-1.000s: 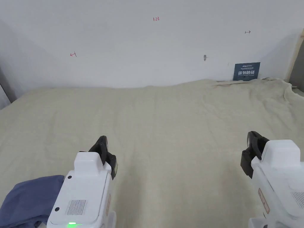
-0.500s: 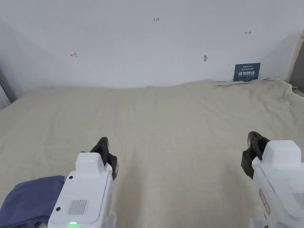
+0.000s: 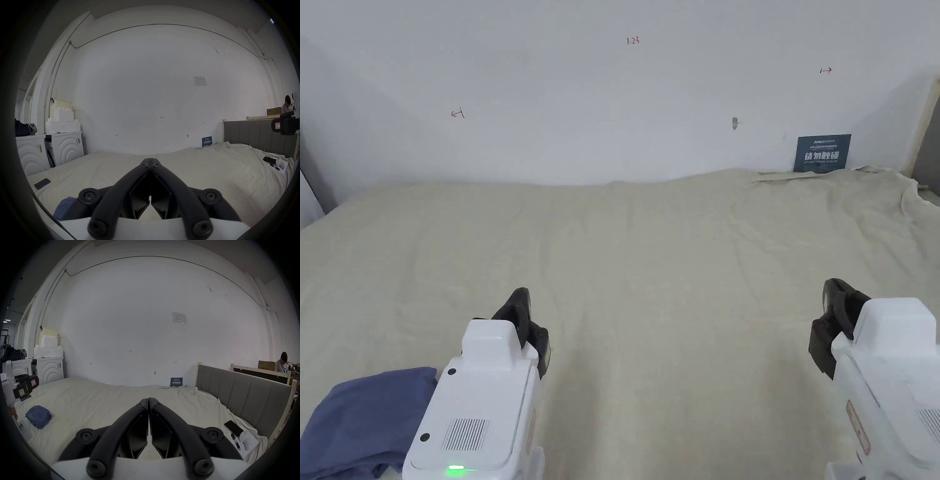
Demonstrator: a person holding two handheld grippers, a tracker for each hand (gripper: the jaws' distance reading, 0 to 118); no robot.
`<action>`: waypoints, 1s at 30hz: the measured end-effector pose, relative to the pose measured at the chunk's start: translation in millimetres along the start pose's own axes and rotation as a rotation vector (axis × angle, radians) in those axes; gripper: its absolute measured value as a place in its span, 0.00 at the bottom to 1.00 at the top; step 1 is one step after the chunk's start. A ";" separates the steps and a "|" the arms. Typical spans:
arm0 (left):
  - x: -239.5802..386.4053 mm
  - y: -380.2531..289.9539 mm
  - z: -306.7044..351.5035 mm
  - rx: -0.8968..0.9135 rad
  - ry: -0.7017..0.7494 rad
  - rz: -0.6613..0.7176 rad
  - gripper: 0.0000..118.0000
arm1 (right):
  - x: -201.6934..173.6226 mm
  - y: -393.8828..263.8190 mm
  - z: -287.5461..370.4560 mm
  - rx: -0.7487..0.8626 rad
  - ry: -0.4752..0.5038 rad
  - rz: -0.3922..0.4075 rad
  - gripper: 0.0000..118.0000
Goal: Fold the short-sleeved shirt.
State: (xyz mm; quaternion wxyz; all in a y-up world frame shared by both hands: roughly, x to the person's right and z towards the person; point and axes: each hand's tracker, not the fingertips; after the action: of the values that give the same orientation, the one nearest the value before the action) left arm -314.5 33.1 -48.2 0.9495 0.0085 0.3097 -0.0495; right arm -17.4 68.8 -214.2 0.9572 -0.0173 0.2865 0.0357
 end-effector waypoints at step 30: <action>-10.6 -2.6 -4.9 -0.064 -0.013 0.033 0.97 | -0.2 1.7 2.5 0.006 -0.013 -0.007 0.88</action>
State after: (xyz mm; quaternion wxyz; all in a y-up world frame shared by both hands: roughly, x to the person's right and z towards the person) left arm -326.1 31.7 -45.9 0.9519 -0.0168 0.3050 -0.0239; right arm -16.4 70.6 -212.1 0.9592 -0.0153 0.2805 0.0315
